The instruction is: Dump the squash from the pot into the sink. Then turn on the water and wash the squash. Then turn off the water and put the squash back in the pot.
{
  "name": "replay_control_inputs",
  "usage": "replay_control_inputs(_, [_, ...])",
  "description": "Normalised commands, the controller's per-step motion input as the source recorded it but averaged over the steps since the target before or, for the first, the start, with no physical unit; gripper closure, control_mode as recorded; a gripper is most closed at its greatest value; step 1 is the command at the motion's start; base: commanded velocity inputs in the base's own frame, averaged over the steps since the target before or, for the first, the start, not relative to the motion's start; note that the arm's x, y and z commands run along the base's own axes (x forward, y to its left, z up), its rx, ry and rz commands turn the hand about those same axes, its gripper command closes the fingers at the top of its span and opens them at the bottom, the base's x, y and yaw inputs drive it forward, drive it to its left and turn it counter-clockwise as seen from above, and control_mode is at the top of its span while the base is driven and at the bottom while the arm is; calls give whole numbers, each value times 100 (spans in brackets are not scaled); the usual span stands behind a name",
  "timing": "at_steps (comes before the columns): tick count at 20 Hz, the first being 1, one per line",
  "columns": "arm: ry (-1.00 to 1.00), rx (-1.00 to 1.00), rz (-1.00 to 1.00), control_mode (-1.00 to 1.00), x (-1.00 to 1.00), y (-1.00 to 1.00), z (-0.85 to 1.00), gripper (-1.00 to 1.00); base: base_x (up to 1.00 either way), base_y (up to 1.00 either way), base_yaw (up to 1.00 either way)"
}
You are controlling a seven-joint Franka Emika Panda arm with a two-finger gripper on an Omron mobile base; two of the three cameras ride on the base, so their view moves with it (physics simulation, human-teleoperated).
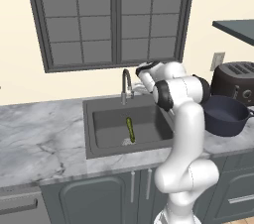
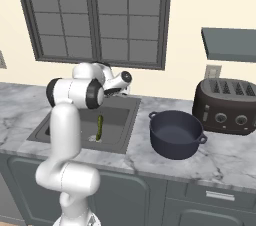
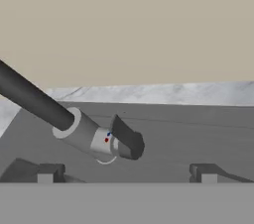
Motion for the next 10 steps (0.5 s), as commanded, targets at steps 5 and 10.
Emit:
replay_control_inputs(5, [0,1,0,-100,43,1,-24,-100,0,0,0])
replay_control_inputs(10, [0,1,0,-100,39,1,-18,-100,0,0,0])
